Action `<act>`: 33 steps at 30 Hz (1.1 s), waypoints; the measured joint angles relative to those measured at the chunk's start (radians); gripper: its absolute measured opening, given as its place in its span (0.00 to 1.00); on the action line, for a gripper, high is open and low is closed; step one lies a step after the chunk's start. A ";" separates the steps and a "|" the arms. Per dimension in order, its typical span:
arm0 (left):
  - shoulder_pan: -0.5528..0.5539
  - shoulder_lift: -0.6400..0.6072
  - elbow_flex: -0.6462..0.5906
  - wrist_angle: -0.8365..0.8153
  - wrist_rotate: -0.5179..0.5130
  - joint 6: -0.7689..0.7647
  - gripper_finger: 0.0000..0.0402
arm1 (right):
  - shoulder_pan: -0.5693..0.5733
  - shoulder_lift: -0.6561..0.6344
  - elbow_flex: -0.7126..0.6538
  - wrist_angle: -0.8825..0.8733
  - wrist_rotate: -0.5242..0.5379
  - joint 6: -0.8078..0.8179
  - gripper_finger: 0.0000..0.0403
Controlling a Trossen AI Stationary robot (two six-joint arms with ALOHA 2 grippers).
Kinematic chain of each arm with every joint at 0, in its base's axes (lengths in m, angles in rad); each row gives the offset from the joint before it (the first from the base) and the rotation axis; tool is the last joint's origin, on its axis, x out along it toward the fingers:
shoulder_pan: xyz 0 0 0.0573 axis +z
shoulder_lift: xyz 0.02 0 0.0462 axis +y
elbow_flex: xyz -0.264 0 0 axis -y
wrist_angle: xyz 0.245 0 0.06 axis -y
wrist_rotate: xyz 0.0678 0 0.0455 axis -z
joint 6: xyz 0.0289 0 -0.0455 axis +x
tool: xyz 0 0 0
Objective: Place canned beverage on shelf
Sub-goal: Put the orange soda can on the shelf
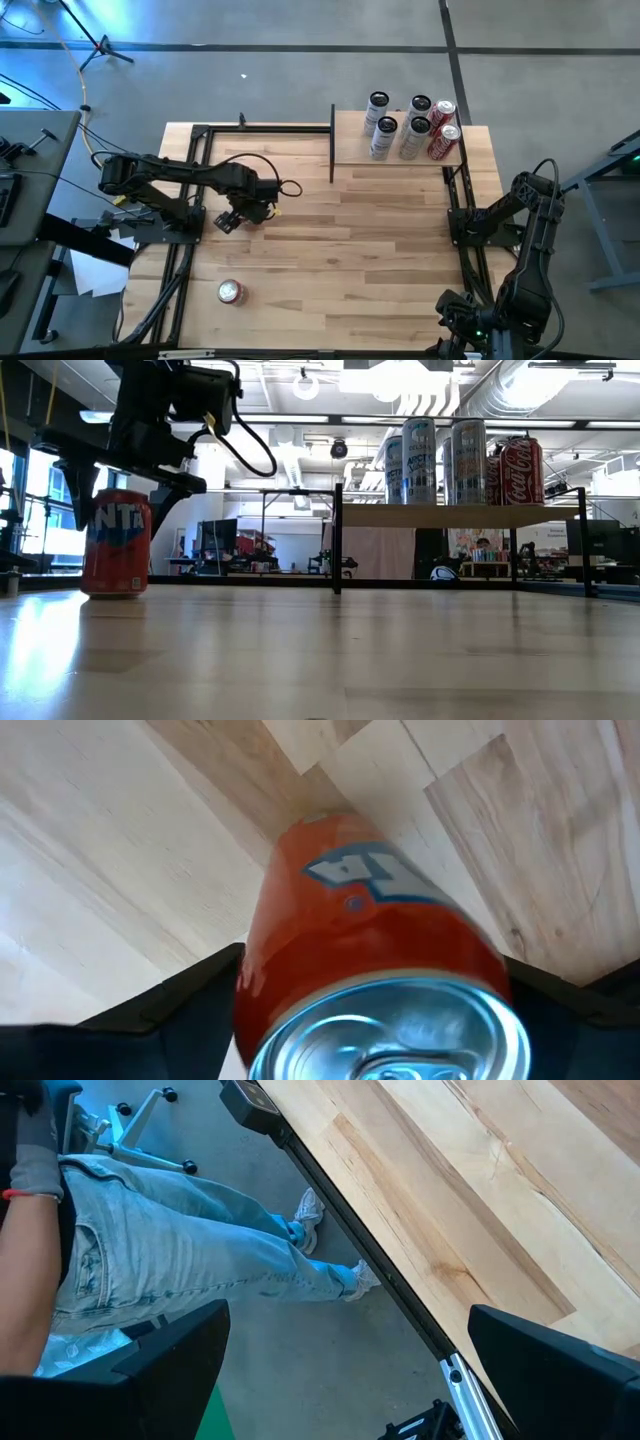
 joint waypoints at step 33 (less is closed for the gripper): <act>-0.060 -0.249 0.170 -0.237 0.059 -0.586 0.98 | 0.000 0.000 0.000 0.000 0.000 0.000 0.99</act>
